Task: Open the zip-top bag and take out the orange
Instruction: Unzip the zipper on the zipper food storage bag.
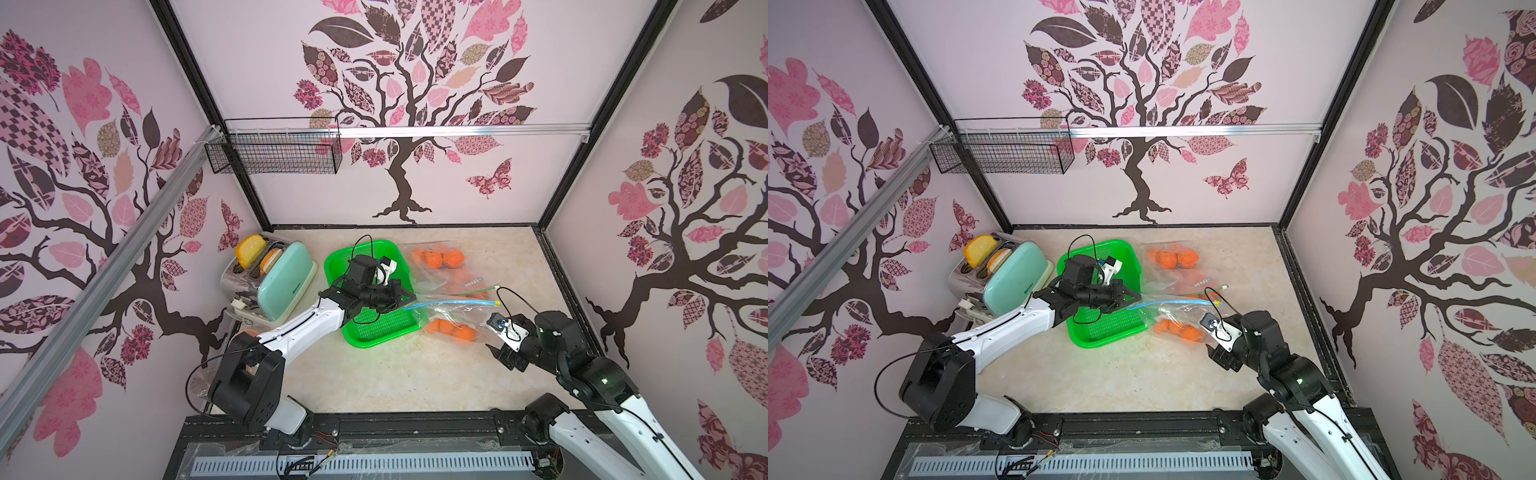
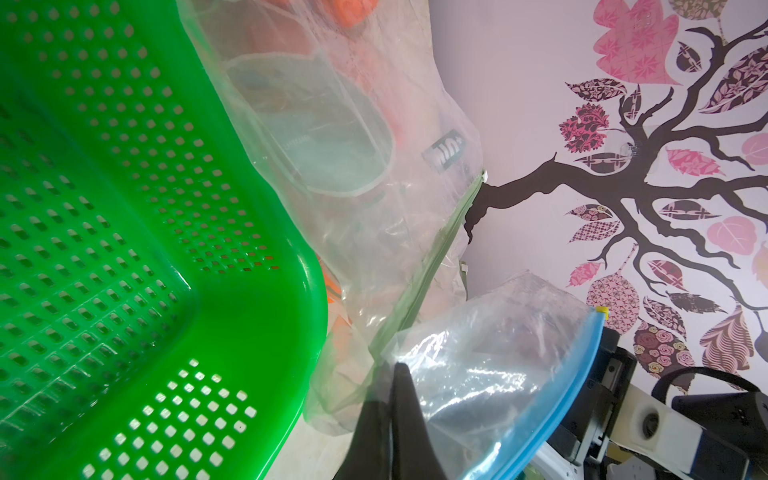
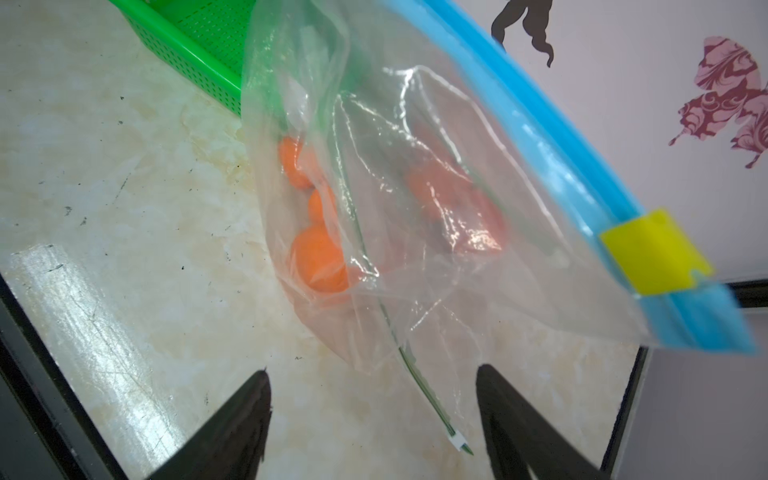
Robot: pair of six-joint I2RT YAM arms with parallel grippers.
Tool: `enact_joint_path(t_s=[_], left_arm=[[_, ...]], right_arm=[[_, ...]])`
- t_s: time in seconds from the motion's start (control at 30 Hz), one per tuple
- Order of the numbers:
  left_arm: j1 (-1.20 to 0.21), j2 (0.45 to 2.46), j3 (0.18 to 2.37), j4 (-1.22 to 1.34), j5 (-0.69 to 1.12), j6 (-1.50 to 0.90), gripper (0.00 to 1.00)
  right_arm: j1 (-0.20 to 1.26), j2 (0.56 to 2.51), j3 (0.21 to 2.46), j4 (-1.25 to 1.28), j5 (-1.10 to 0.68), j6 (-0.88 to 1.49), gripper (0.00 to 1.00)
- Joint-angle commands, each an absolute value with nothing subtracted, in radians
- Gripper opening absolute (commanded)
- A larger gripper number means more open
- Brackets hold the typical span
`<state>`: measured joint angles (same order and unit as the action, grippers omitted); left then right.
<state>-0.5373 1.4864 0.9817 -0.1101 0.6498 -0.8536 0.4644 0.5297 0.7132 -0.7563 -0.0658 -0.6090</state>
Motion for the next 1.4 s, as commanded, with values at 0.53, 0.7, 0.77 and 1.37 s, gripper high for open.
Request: enact_joint_path(t_s=[0.53,0.7,0.77,1.37], left_arm=[[-0.488,1.483,0.985,-0.100,0.673,-0.836,0.00],[-0.472,1.476,0.981,-0.101,0.673,-0.840,0.00],[-0.470,1.474,0.980,-0.100,0.675,-0.839,0.00],[-0.464,1.486,0.982,-0.098,0.684,-0.838,0.00]], right_arm=[[0.285,0.546,0.625,-0.366,-0.425,-0.417,0.38],[0.279,0.551,0.570,-0.276,-0.495,-0.346,0.30],[0.279,0.541,0.553,-0.259,-0.500,-0.327,0.28],[0.278,0.328,0.382,-0.094,-0.255,-0.063,0.48]])
